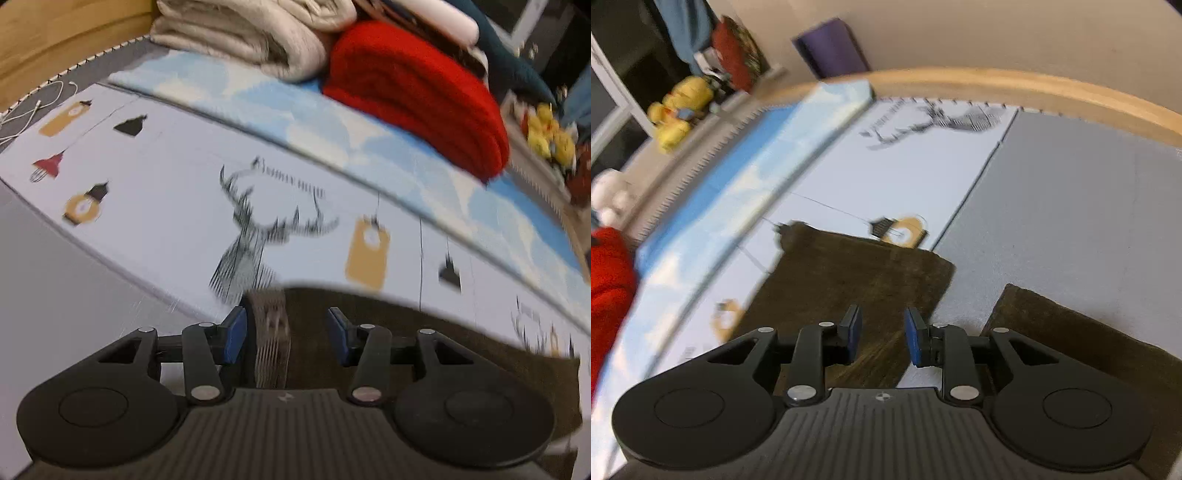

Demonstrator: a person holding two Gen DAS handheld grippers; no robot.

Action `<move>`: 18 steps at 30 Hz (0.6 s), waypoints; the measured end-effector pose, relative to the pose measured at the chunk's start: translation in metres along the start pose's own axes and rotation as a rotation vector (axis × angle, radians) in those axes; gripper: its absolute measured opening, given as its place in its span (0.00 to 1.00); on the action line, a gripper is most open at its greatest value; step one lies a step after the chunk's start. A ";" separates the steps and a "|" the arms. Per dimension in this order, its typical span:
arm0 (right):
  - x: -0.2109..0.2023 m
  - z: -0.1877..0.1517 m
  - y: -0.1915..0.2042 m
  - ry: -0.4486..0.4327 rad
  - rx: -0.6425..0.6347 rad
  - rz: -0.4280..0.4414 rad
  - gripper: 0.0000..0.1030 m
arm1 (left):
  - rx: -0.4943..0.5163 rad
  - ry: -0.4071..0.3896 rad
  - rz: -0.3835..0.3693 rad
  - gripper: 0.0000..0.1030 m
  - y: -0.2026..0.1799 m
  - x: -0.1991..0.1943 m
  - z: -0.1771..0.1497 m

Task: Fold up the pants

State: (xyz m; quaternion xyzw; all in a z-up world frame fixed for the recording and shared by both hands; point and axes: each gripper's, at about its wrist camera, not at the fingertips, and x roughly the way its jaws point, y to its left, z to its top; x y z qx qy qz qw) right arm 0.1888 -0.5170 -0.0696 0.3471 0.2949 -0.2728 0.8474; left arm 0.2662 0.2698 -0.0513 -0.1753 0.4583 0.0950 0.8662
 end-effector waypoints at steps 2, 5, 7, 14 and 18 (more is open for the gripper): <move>-0.030 0.000 -0.003 -0.021 -0.039 0.040 0.31 | 0.046 0.026 0.001 0.51 0.001 -0.023 -0.016; -0.061 -0.006 -0.020 -0.021 -0.088 0.039 0.40 | 0.094 0.075 -0.020 0.52 0.012 -0.044 -0.049; -0.071 -0.014 -0.043 0.000 -0.091 -0.008 0.40 | 0.095 0.110 -0.020 0.54 0.026 -0.045 -0.073; -0.068 -0.034 -0.153 0.192 0.027 -0.189 0.40 | 0.120 0.331 0.088 0.54 0.071 -0.001 -0.131; -0.070 -0.034 -0.194 0.216 0.085 -0.219 0.40 | 0.113 0.358 0.043 0.58 0.080 0.004 -0.137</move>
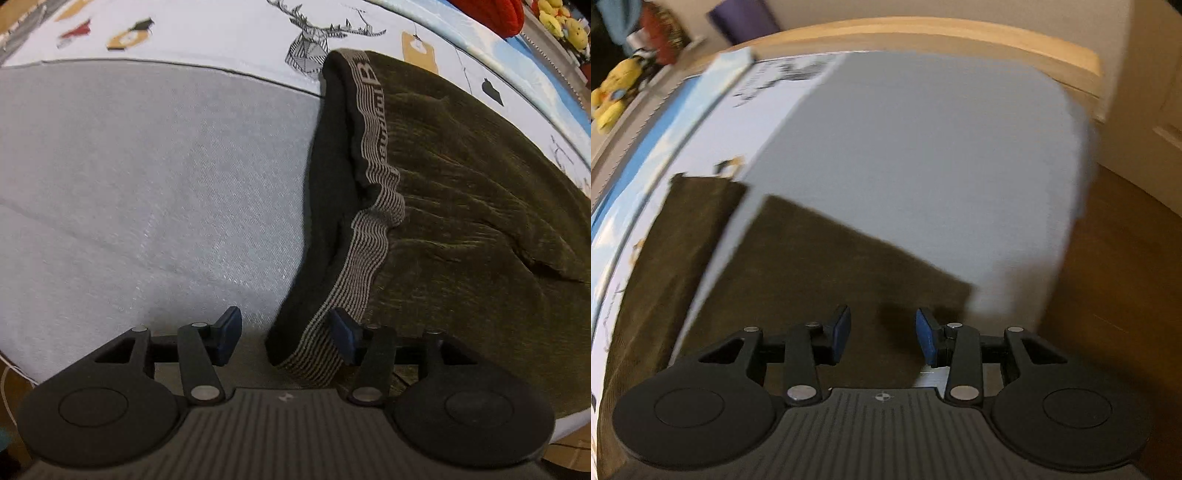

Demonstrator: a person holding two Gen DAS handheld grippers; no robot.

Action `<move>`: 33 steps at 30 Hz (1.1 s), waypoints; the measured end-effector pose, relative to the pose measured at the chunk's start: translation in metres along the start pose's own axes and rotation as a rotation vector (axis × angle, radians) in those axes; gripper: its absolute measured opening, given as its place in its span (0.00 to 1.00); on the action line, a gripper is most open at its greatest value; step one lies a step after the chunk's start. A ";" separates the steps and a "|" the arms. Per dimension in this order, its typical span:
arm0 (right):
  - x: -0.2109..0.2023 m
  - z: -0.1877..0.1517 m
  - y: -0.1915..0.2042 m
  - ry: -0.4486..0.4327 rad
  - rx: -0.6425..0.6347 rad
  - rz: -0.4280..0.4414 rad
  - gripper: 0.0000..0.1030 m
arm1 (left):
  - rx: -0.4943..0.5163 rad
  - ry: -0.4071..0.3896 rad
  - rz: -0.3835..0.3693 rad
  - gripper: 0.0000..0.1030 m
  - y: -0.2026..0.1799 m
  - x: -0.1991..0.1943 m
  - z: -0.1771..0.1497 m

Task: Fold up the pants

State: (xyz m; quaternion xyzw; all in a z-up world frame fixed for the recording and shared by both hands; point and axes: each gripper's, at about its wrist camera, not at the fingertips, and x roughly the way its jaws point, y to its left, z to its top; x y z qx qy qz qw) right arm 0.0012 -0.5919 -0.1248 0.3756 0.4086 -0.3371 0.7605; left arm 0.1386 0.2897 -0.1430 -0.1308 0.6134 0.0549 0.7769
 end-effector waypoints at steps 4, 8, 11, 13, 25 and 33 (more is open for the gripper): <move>0.012 0.001 -0.020 0.042 0.025 -0.005 0.40 | 0.004 0.014 -0.034 0.60 -0.001 0.006 0.001; 0.020 0.003 -0.019 0.056 0.025 0.020 0.40 | 0.061 0.041 -0.032 0.61 -0.012 0.017 0.000; 0.024 0.004 -0.018 0.050 0.044 0.016 0.39 | 0.101 0.030 -0.018 0.57 -0.017 0.019 -0.002; 0.025 0.005 -0.015 0.040 0.040 -0.003 0.17 | 0.130 0.018 -0.018 0.45 -0.019 0.017 -0.004; 0.001 0.016 -0.016 -0.061 0.036 0.020 0.14 | 0.267 0.015 -0.026 0.14 -0.026 -0.011 -0.028; 0.004 0.013 -0.018 -0.024 0.046 -0.077 0.13 | 0.243 0.005 0.018 0.15 -0.030 -0.012 -0.025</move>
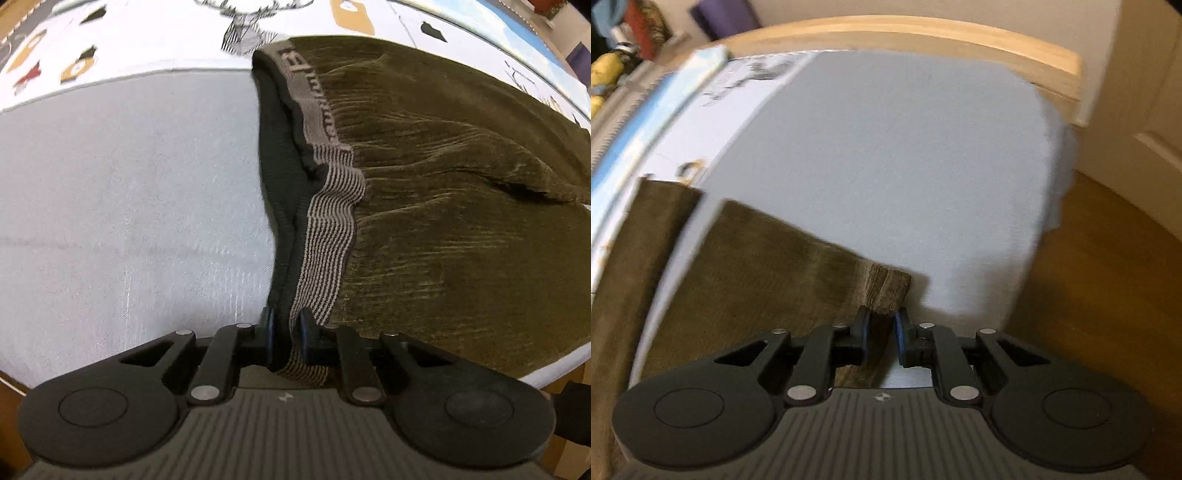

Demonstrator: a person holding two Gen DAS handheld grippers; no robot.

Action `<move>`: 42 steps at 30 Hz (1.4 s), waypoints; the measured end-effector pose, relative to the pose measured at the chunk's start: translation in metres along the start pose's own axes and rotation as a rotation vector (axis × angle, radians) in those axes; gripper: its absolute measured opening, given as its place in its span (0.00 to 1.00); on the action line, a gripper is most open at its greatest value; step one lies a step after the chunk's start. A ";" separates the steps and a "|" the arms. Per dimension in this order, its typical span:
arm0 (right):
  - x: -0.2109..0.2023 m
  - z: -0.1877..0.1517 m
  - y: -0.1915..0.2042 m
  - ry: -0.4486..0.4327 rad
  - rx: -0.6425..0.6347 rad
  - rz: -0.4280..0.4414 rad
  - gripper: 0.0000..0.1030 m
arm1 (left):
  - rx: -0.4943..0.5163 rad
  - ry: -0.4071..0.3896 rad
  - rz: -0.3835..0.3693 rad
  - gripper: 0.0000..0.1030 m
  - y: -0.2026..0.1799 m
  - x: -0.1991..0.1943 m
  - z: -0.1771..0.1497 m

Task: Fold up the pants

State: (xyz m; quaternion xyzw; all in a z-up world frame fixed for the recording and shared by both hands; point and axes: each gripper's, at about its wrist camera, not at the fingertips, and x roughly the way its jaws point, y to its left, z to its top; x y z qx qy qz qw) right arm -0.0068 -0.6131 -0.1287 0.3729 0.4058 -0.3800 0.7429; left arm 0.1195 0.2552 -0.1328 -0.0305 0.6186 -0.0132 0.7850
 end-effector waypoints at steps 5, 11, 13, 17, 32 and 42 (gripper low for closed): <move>-0.003 -0.006 0.003 -0.013 0.023 -0.041 0.14 | 0.041 -0.015 0.020 0.17 -0.008 0.000 -0.008; -0.012 -0.003 0.020 -0.048 -0.103 -0.097 0.26 | 0.031 -0.125 0.065 0.27 -0.002 -0.024 -0.008; -0.027 -0.002 0.029 -0.132 -0.170 -0.136 0.28 | 0.073 -0.176 0.036 0.27 -0.015 -0.033 -0.006; -0.047 -0.008 0.050 -0.250 -0.295 -0.097 0.34 | 0.238 -0.190 -0.025 0.29 -0.049 -0.028 -0.007; -0.090 -0.051 0.147 -0.289 -0.510 0.249 0.38 | 0.306 -0.243 0.050 0.57 -0.086 -0.029 0.011; -0.158 -0.116 0.228 -0.537 -0.773 0.401 0.46 | 0.165 -0.418 0.064 0.79 -0.110 -0.061 0.040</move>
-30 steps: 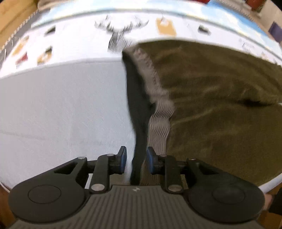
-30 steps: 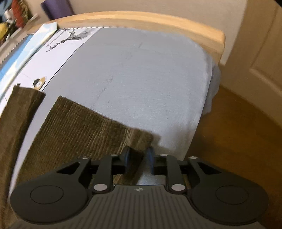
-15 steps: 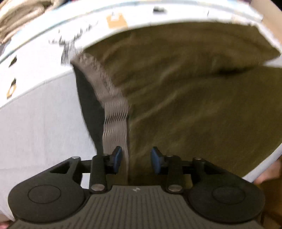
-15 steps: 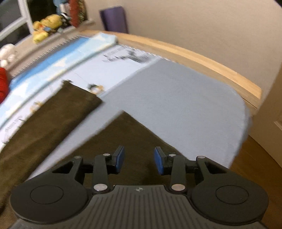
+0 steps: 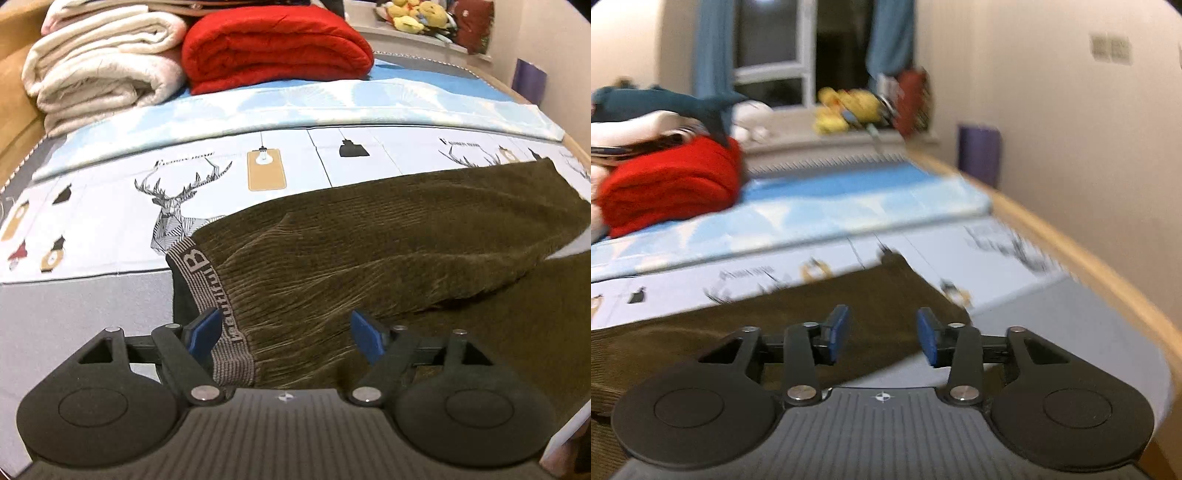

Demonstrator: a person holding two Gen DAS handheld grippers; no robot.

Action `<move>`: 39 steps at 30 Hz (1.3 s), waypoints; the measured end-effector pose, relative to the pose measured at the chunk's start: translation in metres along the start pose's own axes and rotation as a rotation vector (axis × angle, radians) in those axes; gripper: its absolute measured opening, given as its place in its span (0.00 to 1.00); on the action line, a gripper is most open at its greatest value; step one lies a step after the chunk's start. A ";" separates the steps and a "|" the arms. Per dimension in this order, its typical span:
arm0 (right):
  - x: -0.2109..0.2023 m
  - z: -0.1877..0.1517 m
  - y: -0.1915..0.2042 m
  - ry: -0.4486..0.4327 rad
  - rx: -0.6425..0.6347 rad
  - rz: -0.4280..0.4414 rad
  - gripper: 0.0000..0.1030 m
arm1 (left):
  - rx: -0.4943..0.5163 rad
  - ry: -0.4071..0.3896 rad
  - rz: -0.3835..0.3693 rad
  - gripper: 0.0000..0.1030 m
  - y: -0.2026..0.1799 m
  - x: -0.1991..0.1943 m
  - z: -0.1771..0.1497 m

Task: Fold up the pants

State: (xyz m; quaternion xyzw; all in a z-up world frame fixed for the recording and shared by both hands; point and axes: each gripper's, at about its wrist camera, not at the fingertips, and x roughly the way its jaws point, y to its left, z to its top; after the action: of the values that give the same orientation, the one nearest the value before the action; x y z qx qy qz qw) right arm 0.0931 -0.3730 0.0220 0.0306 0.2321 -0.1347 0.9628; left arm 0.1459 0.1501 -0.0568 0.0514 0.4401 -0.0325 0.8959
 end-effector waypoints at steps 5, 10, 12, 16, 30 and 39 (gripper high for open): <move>-0.021 0.011 0.047 -0.054 -0.006 0.098 0.46 | -0.023 -0.038 0.039 0.79 -0.005 0.000 0.007; -0.029 0.015 0.091 -0.113 -0.045 0.131 0.46 | -0.079 -0.090 0.069 0.76 0.001 -0.002 0.014; -0.025 0.018 0.100 -0.130 -0.051 0.129 0.45 | -0.108 -0.103 0.082 0.71 0.006 -0.003 0.018; -0.016 0.024 0.112 -0.128 -0.033 0.147 0.45 | -0.158 -0.127 0.113 0.68 0.014 -0.005 0.025; 0.018 0.032 0.159 -0.047 -0.095 0.226 0.51 | -0.306 -0.131 0.062 0.68 0.044 -0.003 0.048; 0.034 0.038 0.161 0.094 -0.055 0.264 0.31 | -0.224 -0.005 0.082 0.02 0.038 0.052 0.065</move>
State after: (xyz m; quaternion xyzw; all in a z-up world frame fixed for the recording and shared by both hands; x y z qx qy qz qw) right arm 0.1831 -0.2310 0.0394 0.0407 0.2748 0.0013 0.9606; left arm 0.2319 0.1790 -0.0561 -0.0311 0.4363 0.0532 0.8977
